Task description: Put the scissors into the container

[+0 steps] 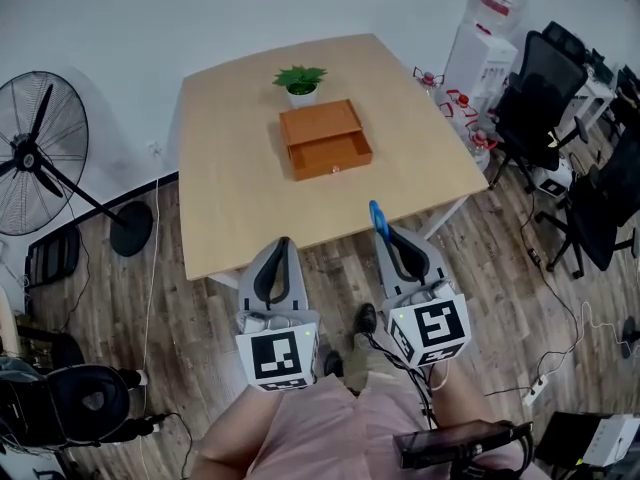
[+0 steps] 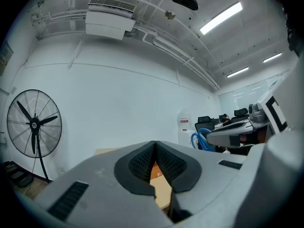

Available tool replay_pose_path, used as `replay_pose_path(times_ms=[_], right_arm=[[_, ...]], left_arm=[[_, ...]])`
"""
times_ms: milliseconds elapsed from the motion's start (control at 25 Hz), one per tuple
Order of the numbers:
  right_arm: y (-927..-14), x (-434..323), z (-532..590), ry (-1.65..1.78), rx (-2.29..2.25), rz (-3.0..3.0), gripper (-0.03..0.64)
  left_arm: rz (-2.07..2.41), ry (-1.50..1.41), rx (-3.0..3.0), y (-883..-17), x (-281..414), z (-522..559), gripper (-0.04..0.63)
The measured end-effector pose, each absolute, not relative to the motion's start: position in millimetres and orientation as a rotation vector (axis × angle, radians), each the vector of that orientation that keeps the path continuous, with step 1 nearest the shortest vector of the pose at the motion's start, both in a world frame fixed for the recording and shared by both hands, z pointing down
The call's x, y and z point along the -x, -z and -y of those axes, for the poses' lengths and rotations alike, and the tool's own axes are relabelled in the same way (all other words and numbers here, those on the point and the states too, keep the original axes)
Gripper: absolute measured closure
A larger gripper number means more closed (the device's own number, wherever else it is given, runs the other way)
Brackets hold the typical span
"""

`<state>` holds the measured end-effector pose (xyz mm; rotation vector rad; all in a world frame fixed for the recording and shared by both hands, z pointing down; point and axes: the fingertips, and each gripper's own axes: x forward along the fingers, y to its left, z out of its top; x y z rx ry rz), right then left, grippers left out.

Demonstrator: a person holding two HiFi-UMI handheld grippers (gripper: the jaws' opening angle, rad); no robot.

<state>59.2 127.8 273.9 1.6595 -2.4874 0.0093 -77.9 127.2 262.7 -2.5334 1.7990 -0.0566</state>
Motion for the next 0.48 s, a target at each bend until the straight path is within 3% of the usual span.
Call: replay_pose_path(times_ms=[480], right_arm=[[-294, -89, -41, -0.094, -1.625, 2.536, 0.584]], left_arm=[[-1.828, 0.135, 2.533, -282, 46, -39, 0.591]])
